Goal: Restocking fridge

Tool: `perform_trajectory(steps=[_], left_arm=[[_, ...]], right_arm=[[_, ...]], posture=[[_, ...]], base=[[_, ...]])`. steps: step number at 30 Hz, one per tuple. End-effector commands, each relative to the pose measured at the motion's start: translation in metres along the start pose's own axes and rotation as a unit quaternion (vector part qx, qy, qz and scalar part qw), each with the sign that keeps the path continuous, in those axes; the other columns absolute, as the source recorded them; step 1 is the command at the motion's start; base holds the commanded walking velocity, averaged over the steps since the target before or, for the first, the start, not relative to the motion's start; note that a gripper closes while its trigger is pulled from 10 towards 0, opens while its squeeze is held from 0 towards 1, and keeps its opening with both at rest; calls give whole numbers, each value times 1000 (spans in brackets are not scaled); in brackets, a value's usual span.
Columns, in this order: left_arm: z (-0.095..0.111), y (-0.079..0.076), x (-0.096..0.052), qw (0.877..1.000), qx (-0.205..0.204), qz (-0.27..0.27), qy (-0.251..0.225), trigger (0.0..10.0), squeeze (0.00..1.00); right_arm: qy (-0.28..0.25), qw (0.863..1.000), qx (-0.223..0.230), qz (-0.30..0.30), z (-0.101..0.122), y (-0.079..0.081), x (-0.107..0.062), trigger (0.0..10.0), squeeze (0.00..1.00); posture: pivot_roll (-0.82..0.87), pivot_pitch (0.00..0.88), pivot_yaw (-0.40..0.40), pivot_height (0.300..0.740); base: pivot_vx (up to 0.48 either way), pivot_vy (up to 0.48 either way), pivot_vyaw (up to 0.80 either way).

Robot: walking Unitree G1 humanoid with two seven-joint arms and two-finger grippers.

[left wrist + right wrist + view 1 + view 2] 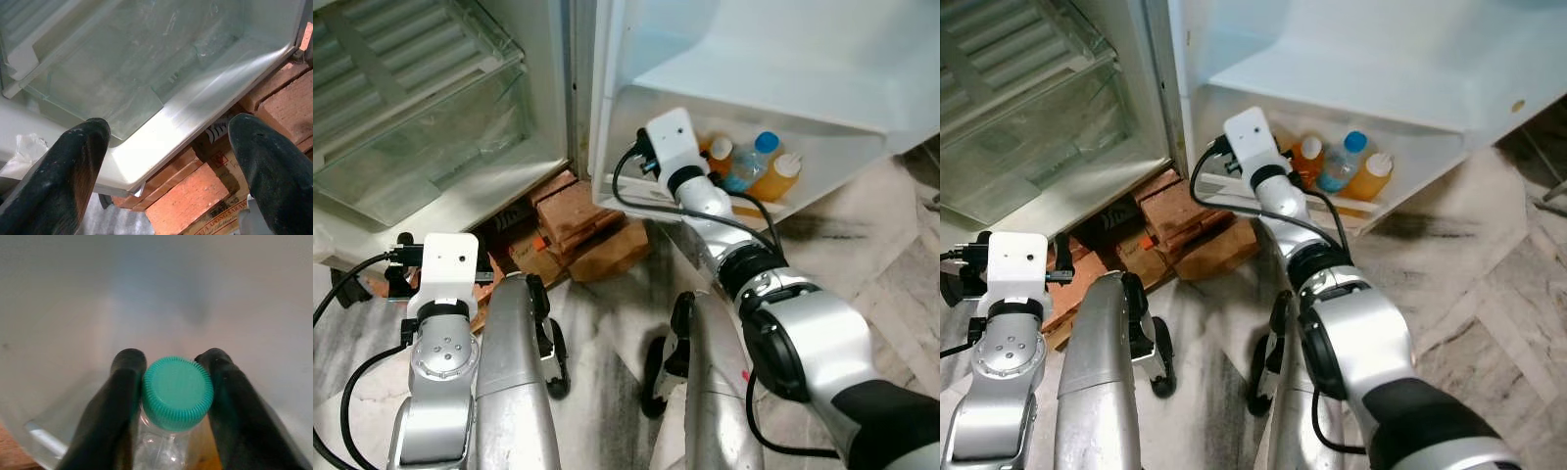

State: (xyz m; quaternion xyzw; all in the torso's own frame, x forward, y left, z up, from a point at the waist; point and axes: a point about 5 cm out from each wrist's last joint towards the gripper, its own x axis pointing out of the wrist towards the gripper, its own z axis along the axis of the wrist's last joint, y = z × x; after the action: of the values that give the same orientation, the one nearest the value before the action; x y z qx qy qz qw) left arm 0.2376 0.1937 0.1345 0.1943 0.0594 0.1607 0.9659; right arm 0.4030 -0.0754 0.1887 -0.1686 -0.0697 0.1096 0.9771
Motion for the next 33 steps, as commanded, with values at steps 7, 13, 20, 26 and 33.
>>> perform_trajectory(steps=[7,13,20,26,33], left_arm=[[-6,-1,2,1000,3,6,12,10000,0],[-4,-3,7,1000,0,5,6,10000,0],[-3,-5,16,1000,-3,4,-1,10000,0],[-4,-7,22,1000,-5,-4,-7,10000,0],[-8,-8,25,999,0,-24,-21,10000,0]], right_arm=[[-40,998,49,13,15,-12,4,10000,1000],[-73,992,97,45,27,-17,6,10000,1000],[-91,986,114,80,31,-31,5,10000,1000],[-128,981,115,84,24,-46,-6,10000,1000],[-169,975,123,80,5,-49,-35,10000,1000]], posture=[[136,338,-138,566],[130,317,-133,566],[110,273,-115,566],[81,218,-99,566],[62,165,-69,566]], base=[[0,0,0],[0,0,0],[0,0,0],[0,0,0],[0,0,0]])
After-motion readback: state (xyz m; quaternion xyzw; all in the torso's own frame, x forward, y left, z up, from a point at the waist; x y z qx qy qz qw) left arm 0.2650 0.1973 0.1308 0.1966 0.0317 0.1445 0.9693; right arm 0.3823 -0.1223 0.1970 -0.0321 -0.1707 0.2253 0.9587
